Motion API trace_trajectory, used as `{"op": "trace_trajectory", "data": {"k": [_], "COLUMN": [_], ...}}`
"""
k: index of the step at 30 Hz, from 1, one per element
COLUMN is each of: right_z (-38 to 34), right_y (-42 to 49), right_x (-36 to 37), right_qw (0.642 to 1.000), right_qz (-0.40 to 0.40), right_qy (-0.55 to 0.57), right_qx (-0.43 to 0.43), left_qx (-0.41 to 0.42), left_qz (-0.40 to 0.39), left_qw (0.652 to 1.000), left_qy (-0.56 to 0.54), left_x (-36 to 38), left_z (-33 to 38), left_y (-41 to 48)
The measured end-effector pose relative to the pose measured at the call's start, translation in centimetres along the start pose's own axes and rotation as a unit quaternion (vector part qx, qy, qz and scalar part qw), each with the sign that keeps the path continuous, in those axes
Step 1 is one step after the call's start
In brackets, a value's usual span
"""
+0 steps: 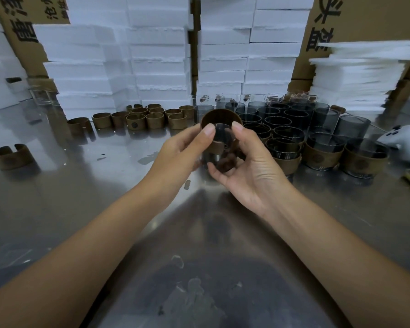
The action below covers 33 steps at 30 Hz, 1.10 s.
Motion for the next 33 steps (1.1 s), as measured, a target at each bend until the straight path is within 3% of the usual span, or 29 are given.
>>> {"op": "trace_trajectory", "data": {"k": [5,17,33], "right_z": [0.2,0.1,0.2], "right_y": [0.2,0.3,0.2], "right_x": [-0.3,-0.4,-0.8], "right_qw": [1.000,0.999,0.999], "right_qz": [0.009,-0.008,0.041], "right_qy": [-0.004,-0.031,-0.031], "right_qx": [0.004,-0.016,-0.002], "left_qx": [-0.051,-0.046,-0.068], "left_qz": [-0.039,0.021,0.045], "left_qw": [0.996,0.995,0.994], "left_qy": [-0.056,-0.080,-0.073], "left_x": [0.5,0.0,-0.6], "left_z": [-0.5,-0.2,-0.2], "left_y": [-0.1,-0.3,-0.1]}}
Point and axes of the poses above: each hand's wrist, its own y-axis towards the middle knuckle, its own x-axis out of the palm, z = x × y, the point moved 7 cm from there along y, towards the middle knuckle, and after that the axes turned 5 degrees about z, right-handed, at the moved point
